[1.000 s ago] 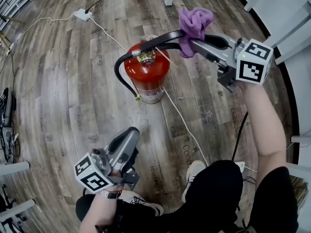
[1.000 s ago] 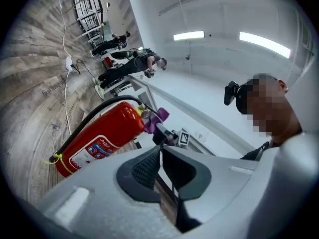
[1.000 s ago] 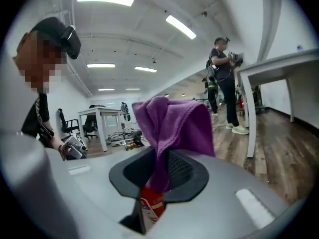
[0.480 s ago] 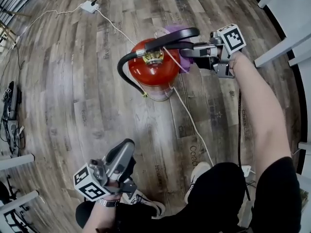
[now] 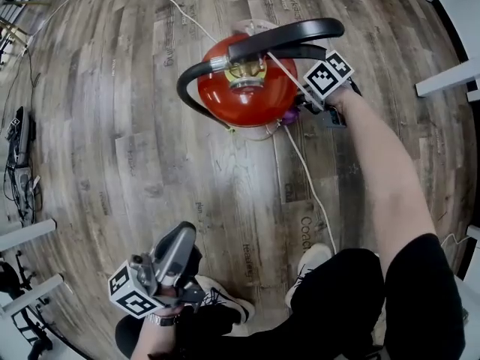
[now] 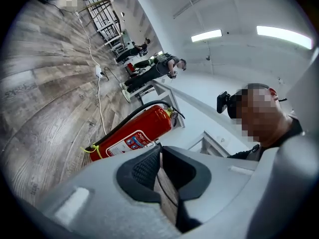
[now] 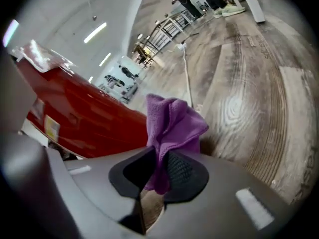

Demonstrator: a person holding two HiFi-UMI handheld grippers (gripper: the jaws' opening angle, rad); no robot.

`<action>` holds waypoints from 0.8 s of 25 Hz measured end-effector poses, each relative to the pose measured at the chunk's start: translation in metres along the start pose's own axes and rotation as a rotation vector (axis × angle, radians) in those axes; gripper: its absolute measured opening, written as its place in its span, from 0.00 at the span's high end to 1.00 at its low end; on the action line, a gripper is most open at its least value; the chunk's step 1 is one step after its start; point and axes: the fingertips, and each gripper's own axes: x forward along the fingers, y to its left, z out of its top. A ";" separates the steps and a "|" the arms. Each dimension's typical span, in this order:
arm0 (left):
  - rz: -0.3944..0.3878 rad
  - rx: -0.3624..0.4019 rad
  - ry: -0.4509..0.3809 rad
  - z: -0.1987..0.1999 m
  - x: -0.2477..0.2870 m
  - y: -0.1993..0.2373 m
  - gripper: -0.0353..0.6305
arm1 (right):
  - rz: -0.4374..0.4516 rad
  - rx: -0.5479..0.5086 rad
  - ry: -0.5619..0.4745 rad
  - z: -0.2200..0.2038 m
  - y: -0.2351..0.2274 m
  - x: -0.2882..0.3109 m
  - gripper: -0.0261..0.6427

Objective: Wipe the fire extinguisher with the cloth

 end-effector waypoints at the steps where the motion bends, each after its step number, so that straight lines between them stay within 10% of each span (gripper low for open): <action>1: 0.005 0.000 -0.003 0.000 0.000 0.001 0.94 | -0.056 0.009 0.009 -0.009 -0.013 0.011 0.88; 7: 0.010 -0.011 0.010 -0.007 0.007 0.005 0.94 | -0.260 -0.001 0.038 -0.040 -0.051 0.046 0.88; 20: -0.109 0.015 0.049 -0.014 0.027 -0.014 0.94 | -0.013 -0.296 -0.321 0.019 0.069 -0.056 0.88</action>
